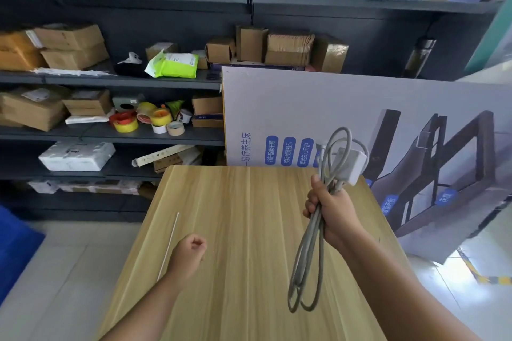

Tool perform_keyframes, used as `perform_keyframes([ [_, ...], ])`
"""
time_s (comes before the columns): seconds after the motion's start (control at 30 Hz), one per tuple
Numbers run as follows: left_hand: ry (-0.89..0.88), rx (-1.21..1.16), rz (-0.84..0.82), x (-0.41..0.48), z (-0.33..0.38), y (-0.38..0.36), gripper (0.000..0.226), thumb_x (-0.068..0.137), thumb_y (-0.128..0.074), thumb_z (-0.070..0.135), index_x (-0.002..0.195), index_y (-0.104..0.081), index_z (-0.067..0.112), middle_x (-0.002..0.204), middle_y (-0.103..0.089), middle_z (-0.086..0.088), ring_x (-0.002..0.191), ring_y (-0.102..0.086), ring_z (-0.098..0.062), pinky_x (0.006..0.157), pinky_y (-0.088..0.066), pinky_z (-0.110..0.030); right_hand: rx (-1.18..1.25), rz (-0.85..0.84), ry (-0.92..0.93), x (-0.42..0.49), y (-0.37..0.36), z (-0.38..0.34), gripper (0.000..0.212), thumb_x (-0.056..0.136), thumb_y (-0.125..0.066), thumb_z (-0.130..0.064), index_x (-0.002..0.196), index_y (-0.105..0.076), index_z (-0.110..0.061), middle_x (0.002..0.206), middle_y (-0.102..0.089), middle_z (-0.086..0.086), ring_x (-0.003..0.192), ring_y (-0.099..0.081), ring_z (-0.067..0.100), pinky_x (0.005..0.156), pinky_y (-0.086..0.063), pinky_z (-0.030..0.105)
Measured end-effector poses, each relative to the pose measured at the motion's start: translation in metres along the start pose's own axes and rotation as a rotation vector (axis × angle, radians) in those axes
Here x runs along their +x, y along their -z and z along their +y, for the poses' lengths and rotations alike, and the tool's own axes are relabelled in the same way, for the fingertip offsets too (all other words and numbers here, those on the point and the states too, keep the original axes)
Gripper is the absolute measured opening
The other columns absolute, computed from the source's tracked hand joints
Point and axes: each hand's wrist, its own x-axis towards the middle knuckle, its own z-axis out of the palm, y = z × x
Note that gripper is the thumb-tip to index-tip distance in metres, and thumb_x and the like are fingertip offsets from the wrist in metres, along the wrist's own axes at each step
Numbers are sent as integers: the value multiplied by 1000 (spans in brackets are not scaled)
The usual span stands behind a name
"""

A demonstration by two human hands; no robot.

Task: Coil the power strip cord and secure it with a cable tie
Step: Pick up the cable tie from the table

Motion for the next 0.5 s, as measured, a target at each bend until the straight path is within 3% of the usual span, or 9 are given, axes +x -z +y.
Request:
perform_keyframes([
  [0.2,221,192,66,54,-103,28,9,81,-59,13,76,-65,19,80,-71,-7,72,-64,-25,63,-46,-31,-94,11,-53,21,-11,45,22,96,-58,-23,80,-46,-15,51,-39,-3,44,-41,13,49,-44,28],
  [0.3,271,264,58,77,-130,28,2,81,-64,16,82,-64,17,86,-69,-5,78,-62,-27,66,-43,-30,-159,8,-87,28,-16,70,21,97,-57,-21,80,-46,-14,52,-40,-2,46,-42,14,50,-45,29],
  [0.4,279,345,61,103,-151,25,14,80,-66,20,94,-65,15,91,-67,-6,78,-59,-26,65,-40,-29,-212,7,-111,34,-18,98,19,96,-58,-21,82,-49,-13,53,-41,0,47,-44,15,51,-46,29],
  [0.5,289,480,106,125,-171,26,12,83,-62,17,92,-59,10,87,-63,-8,74,-58,-29,59,-38,-29,-259,9,-143,40,-20,128,17,95,-59,-21,84,-51,-11,54,-42,0,48,-45,15,53,-48,29],
])
